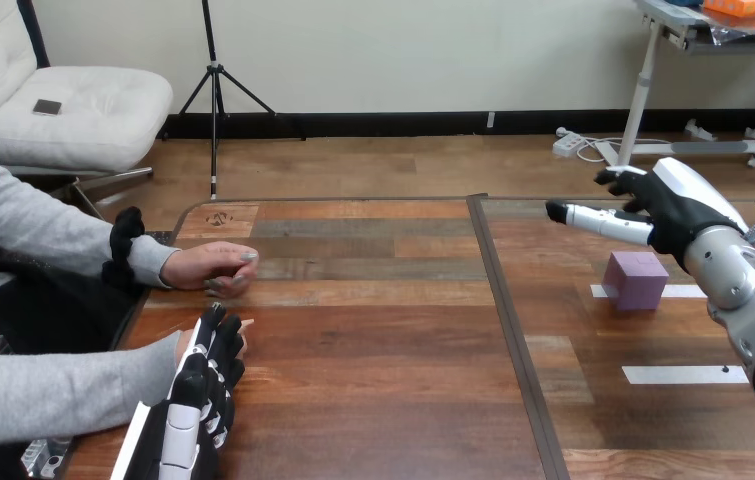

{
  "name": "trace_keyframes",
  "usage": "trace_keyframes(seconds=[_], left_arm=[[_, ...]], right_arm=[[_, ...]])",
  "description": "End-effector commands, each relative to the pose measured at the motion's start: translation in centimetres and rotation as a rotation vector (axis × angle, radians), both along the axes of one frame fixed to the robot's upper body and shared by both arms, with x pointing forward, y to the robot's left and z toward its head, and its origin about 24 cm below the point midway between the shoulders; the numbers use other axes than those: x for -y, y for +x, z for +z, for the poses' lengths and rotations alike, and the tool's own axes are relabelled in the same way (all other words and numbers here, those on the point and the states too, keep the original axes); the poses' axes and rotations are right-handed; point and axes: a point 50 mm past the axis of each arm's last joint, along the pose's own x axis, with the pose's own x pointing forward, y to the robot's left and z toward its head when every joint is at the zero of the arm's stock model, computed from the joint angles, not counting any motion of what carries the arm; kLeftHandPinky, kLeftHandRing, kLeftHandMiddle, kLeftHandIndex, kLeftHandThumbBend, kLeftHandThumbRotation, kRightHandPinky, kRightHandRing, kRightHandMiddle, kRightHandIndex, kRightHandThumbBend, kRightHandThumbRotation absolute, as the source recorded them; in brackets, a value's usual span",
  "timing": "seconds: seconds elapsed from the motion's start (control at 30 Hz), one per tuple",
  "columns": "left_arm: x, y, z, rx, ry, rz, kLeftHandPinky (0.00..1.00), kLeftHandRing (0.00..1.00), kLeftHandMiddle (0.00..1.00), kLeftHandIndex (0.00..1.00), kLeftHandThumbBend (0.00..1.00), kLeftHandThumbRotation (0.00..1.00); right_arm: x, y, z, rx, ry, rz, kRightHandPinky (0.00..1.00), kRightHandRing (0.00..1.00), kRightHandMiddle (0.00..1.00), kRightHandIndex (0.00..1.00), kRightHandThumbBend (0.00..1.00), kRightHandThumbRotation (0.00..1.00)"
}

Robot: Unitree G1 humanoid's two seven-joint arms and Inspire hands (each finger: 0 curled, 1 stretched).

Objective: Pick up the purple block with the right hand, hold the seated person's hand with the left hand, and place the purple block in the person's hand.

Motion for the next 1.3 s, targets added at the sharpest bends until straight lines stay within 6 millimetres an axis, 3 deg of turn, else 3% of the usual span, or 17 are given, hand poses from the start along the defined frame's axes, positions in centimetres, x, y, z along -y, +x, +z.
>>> trace_keyframes(seconds=[0.0, 0.33, 0.5, 0.8, 1.0, 1.27], left_arm=[[1.2, 0.7, 1.3, 0.084, -0.062, 0.001, 1.00, 1.00, 0.99, 1.00, 0.82, 1.00], [1.3, 0.6, 1.2, 0.082, -0.063, -0.013, 1.00, 1.00, 0.98, 0.99, 0.82, 1.00], [1.3, 0.4, 1.2, 0.079, -0.068, -0.008, 1.00, 0.99, 0.96, 0.98, 0.83, 1.00], [1.1, 0.2, 1.1, 0.073, -0.082, -0.011, 1.00, 0.98, 0.95, 0.95, 0.83, 1.00], [1.0, 0.2, 1.1, 0.071, -0.083, -0.026, 1.00, 0.99, 0.95, 0.94, 0.84, 1.00], [0.9, 0.1, 1.1, 0.057, -0.098, -0.048, 1.00, 1.00, 0.96, 0.94, 0.84, 1.00]], right_arm=[[0.7, 2.7, 7.3, 0.122, -0.173, -0.070, 0.78, 0.91, 0.94, 0.93, 0.86, 0.80], [0.8, 2.3, 5.6, 0.036, -0.238, -0.100, 0.94, 0.99, 0.98, 0.96, 0.89, 0.89], [0.7, 2.0, 4.5, -0.001, -0.263, -0.100, 0.94, 0.99, 0.98, 0.96, 0.88, 0.90], [0.2, 1.6, 2.7, -0.038, -0.203, -0.121, 0.86, 0.94, 0.95, 0.91, 0.89, 0.87], [0.0, 1.2, 1.6, -0.073, -0.179, -0.135, 0.70, 0.84, 0.89, 0.87, 0.92, 0.81], [-0.4, 0.9, 0.5, -0.119, -0.205, -0.107, 0.61, 0.74, 0.83, 0.87, 0.94, 0.84]])
